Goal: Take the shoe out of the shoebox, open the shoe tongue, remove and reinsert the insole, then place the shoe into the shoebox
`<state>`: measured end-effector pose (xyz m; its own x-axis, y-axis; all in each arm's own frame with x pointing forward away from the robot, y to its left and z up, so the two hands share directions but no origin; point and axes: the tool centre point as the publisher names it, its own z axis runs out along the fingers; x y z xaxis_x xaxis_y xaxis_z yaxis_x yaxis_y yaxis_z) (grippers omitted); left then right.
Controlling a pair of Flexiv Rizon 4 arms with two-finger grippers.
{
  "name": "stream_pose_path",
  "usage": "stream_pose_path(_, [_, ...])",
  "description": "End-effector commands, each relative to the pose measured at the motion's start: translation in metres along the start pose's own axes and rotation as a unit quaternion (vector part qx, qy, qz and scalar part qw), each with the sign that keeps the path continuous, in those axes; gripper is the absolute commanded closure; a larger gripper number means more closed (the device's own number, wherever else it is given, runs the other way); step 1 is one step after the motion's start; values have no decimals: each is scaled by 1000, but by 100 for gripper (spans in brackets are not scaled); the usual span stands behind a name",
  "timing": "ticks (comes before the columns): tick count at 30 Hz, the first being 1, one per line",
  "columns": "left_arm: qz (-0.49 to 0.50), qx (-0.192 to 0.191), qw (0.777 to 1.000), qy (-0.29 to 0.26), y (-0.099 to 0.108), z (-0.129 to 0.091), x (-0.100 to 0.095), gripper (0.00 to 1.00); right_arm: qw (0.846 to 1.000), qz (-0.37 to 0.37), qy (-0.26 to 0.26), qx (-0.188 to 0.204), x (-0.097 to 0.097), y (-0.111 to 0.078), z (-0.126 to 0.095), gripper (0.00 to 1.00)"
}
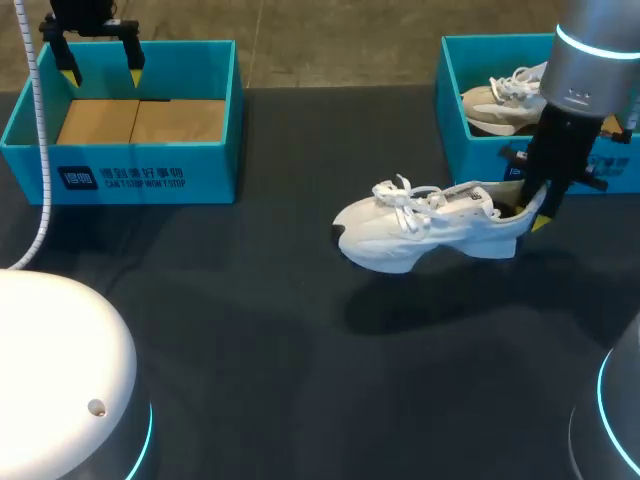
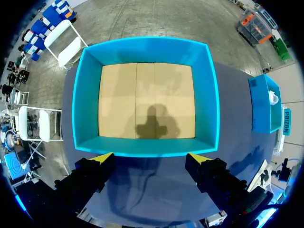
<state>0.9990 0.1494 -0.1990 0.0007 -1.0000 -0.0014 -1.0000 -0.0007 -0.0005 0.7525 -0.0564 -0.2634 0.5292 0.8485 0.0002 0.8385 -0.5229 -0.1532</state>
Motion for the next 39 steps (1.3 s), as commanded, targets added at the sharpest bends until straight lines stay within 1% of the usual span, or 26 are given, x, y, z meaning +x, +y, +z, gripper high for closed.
stream_pose_path(1, [0, 0, 1000, 0, 0, 0, 0, 0, 1000, 0, 2, 0, -2, -1, -2, 100])
stream_pose_path(9, [0, 0, 1000, 0, 0, 0, 0, 0, 1000, 0, 2, 0, -2, -1, -2, 100])
stream_pose_path(13, [0, 0, 1000, 0, 0, 0, 0, 0, 1000, -7, -21, -6, 11, -23, 20, 100])
stream_pose_path(16, [0, 0, 1000, 0, 0, 0, 0, 0, 1000, -9, -21, -1, 15, -42, 35, 100])
stream_pose_path(20, [0, 0, 1000, 0, 0, 0, 0, 0, 1000, 6, -16, 2, 19, -59, 53, 100])
stream_pose_path(21, [0, 0, 1000, 0, 0, 0, 0, 0, 1000, 8, -7, 5, 18, -62, 56, 100])
stream_pose_path(23, [0, 0, 1000, 0, 0, 0, 0, 0, 1000, 27, -5, 4, 17, -67, 62, 100])
stream_pose_path(25, [0, 0, 1000, 0, 0, 0, 0, 0, 1000, 29, 8, 9, 15, -73, 69, 100])
stream_pose_path(28, [0, 0, 1000, 0, 0, 0, 0, 0, 999, 33, 16, 23, 15, -78, 86, 100])
stream_pose_path(32, [0, 0, 1000, 0, 0, 0, 0, 0, 999, 34, 10, 37, 16, -86, 105, 100])
stream_pose_path(37, [0, 0, 1000, 0, 0, 0, 0, 0, 998, 34, 2, 48, 24, -93, 120, 100])
stream_pose_path(39, [0, 0, 1000, 0, 0, 0, 0, 0, 998, 34, 3, 51, 27, -97, 122, 100])
